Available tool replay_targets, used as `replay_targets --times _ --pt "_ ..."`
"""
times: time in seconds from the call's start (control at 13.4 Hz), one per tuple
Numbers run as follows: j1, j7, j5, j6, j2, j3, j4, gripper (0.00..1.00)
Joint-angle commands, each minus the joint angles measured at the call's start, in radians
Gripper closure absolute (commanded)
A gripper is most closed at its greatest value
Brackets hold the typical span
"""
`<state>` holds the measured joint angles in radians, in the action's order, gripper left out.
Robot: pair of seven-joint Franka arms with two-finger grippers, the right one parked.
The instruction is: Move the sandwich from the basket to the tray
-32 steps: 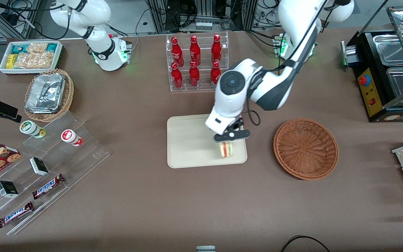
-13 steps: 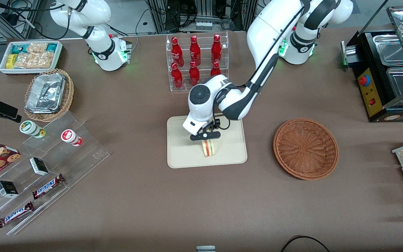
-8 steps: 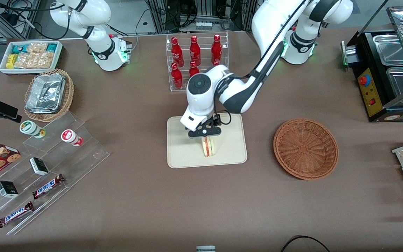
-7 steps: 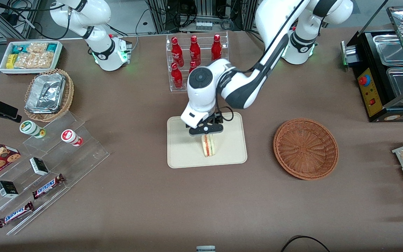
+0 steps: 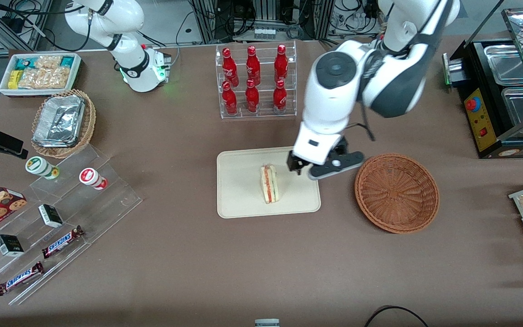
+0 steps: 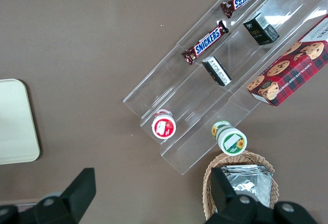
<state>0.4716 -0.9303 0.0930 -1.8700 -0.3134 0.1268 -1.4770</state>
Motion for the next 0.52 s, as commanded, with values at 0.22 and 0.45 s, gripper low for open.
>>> replay_targets --times 0.22,0.45 --pt "-0.212 0.339 -0.108 0.173 0.158 0.01 -0.037 0.0" --pt "-0.296 0.531 -0.107 0.222 0.239 0.007 -0.101 0.0"
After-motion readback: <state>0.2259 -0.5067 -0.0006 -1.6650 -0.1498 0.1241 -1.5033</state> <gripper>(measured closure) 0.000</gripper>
